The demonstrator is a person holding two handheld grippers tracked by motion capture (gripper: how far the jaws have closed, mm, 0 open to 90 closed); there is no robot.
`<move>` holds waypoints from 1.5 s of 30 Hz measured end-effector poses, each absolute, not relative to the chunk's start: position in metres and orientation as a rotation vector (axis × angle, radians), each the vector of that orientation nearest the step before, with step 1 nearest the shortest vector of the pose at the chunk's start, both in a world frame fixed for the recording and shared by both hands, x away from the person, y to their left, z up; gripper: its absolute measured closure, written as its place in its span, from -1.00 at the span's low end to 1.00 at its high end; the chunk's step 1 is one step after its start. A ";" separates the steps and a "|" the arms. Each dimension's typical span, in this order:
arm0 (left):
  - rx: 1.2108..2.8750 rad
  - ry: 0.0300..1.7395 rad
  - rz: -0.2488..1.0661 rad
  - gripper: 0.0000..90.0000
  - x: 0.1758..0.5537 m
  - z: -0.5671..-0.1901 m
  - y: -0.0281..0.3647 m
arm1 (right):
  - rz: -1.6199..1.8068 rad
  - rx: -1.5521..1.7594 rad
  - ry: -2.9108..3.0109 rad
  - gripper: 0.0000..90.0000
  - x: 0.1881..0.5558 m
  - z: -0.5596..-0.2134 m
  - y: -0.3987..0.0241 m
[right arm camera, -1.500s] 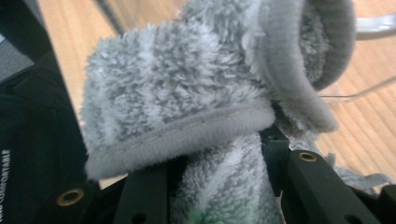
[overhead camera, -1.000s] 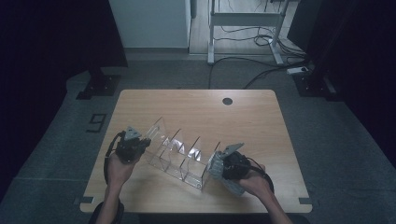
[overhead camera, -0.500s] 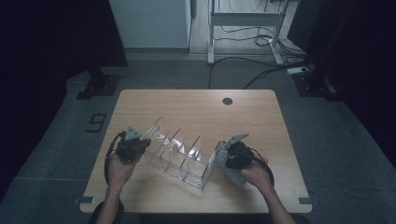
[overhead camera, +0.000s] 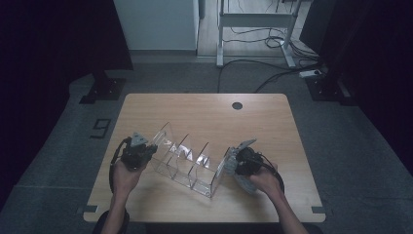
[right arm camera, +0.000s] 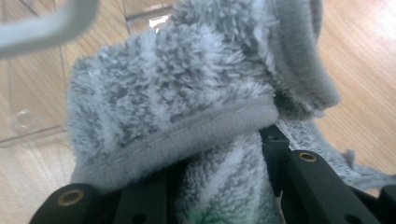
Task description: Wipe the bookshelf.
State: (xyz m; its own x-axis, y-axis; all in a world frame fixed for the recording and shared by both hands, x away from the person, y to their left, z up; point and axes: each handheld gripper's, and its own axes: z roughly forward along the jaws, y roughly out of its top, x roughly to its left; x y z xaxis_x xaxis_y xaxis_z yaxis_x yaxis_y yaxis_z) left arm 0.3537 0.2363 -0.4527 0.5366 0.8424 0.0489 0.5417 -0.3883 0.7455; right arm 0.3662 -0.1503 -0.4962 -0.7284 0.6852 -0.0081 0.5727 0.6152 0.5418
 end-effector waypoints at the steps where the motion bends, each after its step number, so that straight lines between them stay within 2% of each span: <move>1: 2.085 1.116 0.562 0.88 0.354 -0.453 0.236 | 0.760 1.037 2.627 0.41 0.367 -0.499 -0.149; 14: 2.087 1.130 0.579 0.88 0.353 -0.453 0.234 | 0.677 0.998 2.657 0.40 0.368 -0.514 -0.143; 45: 2.076 1.162 0.577 0.89 0.353 -0.453 0.232 | 0.702 0.724 2.820 0.39 0.304 -0.511 -0.110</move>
